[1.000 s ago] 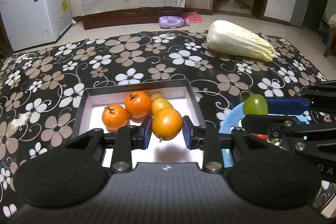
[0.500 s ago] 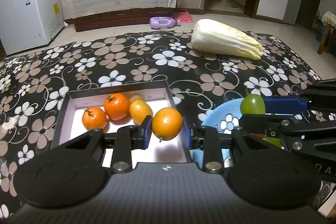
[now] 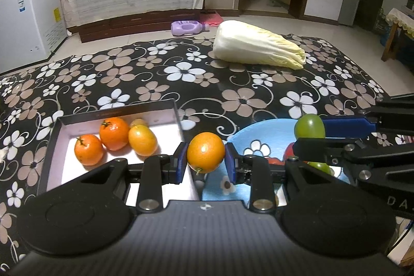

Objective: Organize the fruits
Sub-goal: 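Carry the grape and tangerine over to the blue plate, then lower the tangerine onto the blue plate and open the left tool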

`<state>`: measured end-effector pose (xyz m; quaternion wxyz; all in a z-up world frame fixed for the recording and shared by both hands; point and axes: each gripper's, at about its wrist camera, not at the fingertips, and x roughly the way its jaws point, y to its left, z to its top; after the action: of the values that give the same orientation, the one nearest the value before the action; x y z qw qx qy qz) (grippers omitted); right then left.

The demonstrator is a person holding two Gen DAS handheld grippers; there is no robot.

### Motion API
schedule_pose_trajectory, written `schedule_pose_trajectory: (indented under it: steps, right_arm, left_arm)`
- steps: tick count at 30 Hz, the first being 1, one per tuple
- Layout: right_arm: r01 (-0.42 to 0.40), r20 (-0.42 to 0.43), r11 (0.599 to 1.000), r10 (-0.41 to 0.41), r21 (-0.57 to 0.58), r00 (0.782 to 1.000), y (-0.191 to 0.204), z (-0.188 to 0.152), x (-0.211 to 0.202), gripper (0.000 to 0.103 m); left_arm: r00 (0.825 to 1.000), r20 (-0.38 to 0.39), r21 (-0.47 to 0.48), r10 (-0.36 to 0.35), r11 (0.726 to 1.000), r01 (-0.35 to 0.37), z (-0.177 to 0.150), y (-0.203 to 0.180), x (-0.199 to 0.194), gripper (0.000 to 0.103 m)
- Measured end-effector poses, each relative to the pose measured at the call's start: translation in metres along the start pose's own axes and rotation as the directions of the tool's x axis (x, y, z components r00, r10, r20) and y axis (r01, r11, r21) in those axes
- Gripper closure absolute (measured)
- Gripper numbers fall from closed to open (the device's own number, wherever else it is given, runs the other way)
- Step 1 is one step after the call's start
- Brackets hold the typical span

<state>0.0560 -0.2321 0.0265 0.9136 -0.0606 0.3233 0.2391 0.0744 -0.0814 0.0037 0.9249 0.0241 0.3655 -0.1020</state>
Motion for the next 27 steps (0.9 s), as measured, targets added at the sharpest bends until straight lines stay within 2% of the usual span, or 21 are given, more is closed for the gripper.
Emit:
schedule_pose_trajectory:
  steps: [12,18,27]
  right_arm:
    - [0.031,-0.049,0.999,-0.03,0.016,0.998,-0.019,-0.013,-0.002,0.074]
    - [0.05,-0.088,0.999,-0.05,-0.002,0.995,-0.024,-0.021,0.0,0.074]
    - [0.0,-0.168,0.999,-0.006,-0.033,0.986,-0.023,-0.032,0.005,0.074]
  left_arm:
    - [0.999,-0.002,0.033,-0.052,0.998,0.052,-0.002,-0.022,0.003,0.067]
    - [0.998,-0.025,0.039,-0.049,0.998,0.05,-0.004,-0.029,0.013,0.067]
    - [0.998,-0.05,0.048,-0.038,0.998,0.04,-0.007,-0.034,0.023,0.067]
